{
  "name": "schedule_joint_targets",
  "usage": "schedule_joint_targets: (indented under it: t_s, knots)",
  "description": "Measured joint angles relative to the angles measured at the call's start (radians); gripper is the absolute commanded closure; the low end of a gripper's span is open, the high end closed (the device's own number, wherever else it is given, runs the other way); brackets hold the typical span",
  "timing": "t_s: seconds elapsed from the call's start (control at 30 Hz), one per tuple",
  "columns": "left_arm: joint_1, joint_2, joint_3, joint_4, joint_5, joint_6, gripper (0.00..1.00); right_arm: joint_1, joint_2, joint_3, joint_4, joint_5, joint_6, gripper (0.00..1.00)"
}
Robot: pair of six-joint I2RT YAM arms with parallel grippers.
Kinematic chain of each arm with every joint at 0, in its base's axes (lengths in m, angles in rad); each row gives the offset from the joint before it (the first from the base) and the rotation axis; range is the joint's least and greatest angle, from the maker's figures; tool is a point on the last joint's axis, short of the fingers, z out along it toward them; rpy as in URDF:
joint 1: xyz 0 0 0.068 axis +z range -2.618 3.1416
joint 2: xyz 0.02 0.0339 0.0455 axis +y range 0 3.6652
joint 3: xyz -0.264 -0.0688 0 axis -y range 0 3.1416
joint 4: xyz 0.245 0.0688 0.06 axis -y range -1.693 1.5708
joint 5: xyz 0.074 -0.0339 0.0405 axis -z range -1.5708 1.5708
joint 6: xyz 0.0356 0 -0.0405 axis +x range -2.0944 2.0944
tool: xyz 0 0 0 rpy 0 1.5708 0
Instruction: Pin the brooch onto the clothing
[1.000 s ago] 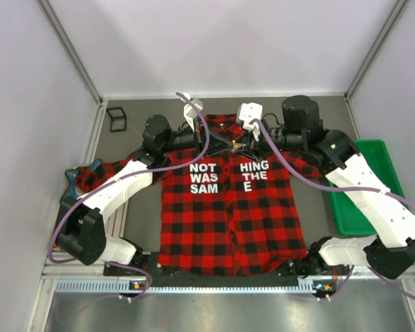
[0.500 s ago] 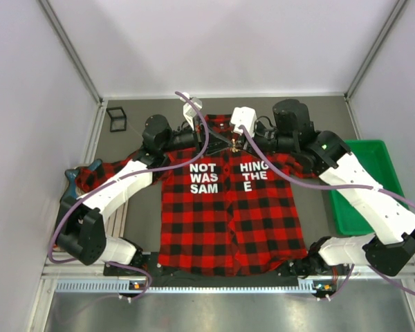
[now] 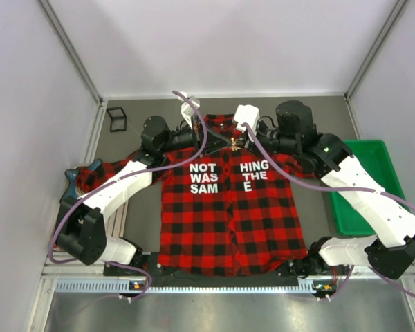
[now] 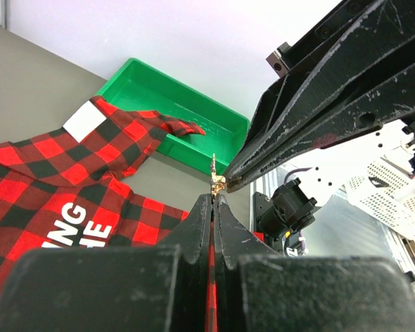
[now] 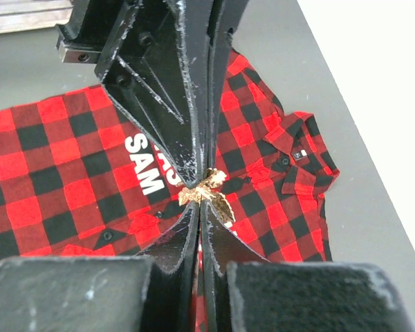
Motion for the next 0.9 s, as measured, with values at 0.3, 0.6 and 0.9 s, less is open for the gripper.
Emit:
schedule_joint_targets:
  t_s: [0.3, 0.6, 0.9]
  knots:
    - [0.023, 0.000, -0.027, 0.116, 0.002, -0.091, 1.00, -0.040, -0.019, -0.021, 0.031, -0.040, 0.077, 1.00]
    - [0.032, 0.000, -0.030, 0.166, 0.008, -0.129, 1.00, -0.066, -0.029, -0.031, 0.035, -0.045, 0.106, 0.73]
    - [0.023, -0.054, -0.008, -0.096, -0.056, 0.106, 1.00, -0.067, -0.038, -0.031, 0.043, -0.105, 0.085, 0.54]
